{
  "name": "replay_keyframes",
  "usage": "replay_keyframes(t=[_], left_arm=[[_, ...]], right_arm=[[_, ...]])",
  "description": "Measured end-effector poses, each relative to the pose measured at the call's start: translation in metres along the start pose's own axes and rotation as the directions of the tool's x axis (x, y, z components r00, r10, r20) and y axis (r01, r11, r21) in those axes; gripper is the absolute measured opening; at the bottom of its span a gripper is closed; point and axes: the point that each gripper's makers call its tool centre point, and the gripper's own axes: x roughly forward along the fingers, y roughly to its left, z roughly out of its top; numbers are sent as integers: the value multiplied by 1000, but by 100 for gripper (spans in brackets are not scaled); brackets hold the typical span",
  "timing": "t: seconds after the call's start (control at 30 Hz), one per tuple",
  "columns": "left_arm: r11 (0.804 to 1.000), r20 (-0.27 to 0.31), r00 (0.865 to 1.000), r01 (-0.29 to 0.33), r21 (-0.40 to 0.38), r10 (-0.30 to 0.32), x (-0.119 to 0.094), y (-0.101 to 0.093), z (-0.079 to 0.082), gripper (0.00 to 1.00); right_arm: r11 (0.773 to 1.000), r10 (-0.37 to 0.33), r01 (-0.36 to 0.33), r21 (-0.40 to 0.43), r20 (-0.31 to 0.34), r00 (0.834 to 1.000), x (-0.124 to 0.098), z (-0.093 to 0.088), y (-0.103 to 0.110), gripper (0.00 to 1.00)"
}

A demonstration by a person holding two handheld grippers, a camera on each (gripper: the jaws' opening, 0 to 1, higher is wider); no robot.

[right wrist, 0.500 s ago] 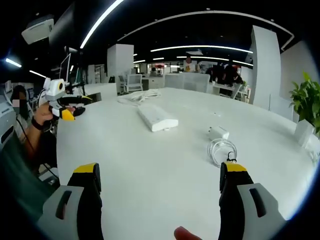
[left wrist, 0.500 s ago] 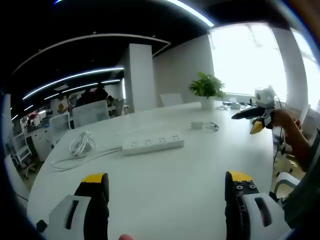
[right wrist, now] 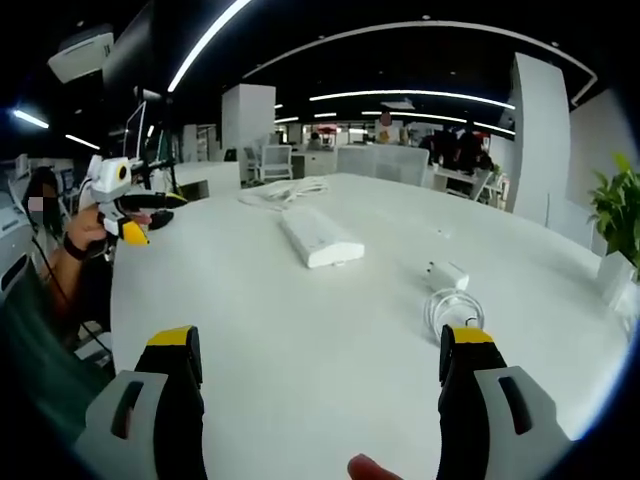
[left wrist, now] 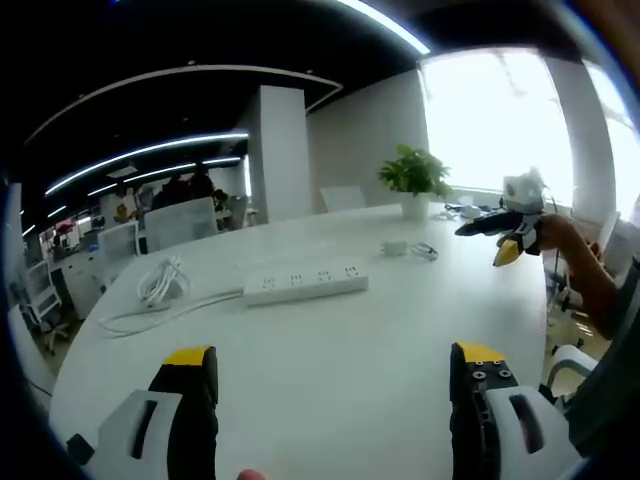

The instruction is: Straighten the power strip on the desk, plug the charger into it

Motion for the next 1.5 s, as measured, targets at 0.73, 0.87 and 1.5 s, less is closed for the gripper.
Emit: replay_keyframes(t=[0.73,0.87,1.5], left_arm=[[1000,5,1000,9,-24,-9,6,6,-8,100],[1000,4,1000,11,-27,-10,6,7,-10,100],[999,6,1000,11,-48,-11,8,14,-16,100]], right_arm=[[998,47,-48,-37,-36,998,36,13,1,100],[997,56,-58,-47,-45,997,42,16,1,100],[993,85,-92,-68,-100,991,68,16,-5,100]])
